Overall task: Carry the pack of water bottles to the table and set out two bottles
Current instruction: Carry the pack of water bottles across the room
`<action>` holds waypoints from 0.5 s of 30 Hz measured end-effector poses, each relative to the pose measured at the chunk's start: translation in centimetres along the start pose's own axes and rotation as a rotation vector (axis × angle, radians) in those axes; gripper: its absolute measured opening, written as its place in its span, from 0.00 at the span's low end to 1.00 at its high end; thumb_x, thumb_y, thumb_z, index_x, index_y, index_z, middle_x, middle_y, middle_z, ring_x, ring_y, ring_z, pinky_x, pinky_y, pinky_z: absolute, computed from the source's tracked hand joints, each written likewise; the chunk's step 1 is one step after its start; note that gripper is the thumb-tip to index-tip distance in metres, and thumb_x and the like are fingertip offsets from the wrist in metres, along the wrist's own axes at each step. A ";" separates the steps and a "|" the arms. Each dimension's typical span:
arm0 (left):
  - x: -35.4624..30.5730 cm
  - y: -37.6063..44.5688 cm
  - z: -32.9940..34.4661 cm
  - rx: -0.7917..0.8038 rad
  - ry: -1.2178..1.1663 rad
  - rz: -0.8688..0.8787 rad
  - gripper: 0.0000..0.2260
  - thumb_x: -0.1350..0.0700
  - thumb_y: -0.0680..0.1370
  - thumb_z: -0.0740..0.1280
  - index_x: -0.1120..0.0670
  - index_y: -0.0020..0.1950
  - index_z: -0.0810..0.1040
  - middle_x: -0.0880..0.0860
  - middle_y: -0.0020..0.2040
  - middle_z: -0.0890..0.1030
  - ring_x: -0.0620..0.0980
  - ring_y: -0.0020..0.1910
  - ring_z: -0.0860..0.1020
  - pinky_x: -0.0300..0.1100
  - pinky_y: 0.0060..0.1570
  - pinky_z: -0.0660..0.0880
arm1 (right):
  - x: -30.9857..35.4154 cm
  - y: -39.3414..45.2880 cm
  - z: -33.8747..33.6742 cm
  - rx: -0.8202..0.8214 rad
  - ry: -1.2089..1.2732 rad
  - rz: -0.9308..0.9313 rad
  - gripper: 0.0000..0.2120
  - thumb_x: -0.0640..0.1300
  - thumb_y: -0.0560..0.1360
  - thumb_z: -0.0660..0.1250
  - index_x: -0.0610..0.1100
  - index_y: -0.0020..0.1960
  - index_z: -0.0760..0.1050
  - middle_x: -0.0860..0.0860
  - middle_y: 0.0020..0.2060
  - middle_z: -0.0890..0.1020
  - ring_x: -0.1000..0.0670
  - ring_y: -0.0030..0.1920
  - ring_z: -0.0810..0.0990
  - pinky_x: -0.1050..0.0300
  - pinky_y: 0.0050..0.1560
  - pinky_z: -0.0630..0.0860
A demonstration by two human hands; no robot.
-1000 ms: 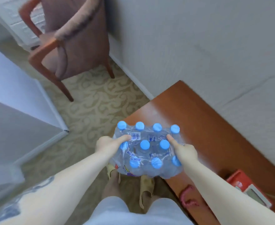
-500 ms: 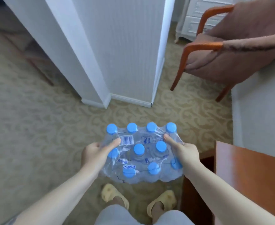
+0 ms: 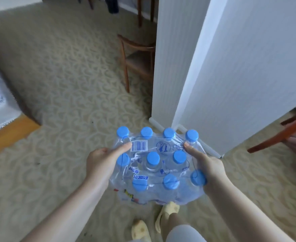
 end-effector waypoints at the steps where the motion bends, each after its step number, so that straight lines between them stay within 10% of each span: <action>1: -0.5 1.2 -0.3 -0.012 -0.031 -0.021 0.28 0.40 0.51 0.82 0.54 0.37 0.72 0.55 0.35 0.72 0.53 0.34 0.71 0.50 0.35 0.67 | 1.2 0.7 1.4 0.010 -0.011 -0.011 0.23 0.54 0.52 0.85 0.42 0.34 0.77 0.52 0.20 0.82 0.50 0.21 0.82 0.62 0.19 0.76; 6: -2.7 7.6 -1.7 -0.079 -0.083 -0.109 0.30 0.41 0.52 0.81 0.54 0.36 0.66 0.54 0.35 0.68 0.54 0.33 0.66 0.49 0.34 0.64 | 5.6 5.4 8.9 0.059 -0.106 -0.009 0.27 0.55 0.48 0.85 0.42 0.36 0.78 0.48 0.29 0.85 0.43 0.32 0.84 0.53 0.34 0.81; 15: -9.5 19.5 -4.5 -0.245 -0.066 -0.107 0.29 0.38 0.57 0.80 0.53 0.26 0.62 0.51 0.21 0.64 0.48 0.19 0.63 0.38 0.20 0.62 | 15.3 13.4 24.1 0.199 -0.249 -0.037 0.28 0.57 0.50 0.84 0.42 0.40 0.79 0.44 0.36 0.85 0.42 0.34 0.85 0.56 0.30 0.79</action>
Point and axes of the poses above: each hand's wrist, its own y-axis towards the middle knuckle, its own z-axis out of the palm, x = y × z, the point moved 6 cm from there along y, towards the middle knuckle
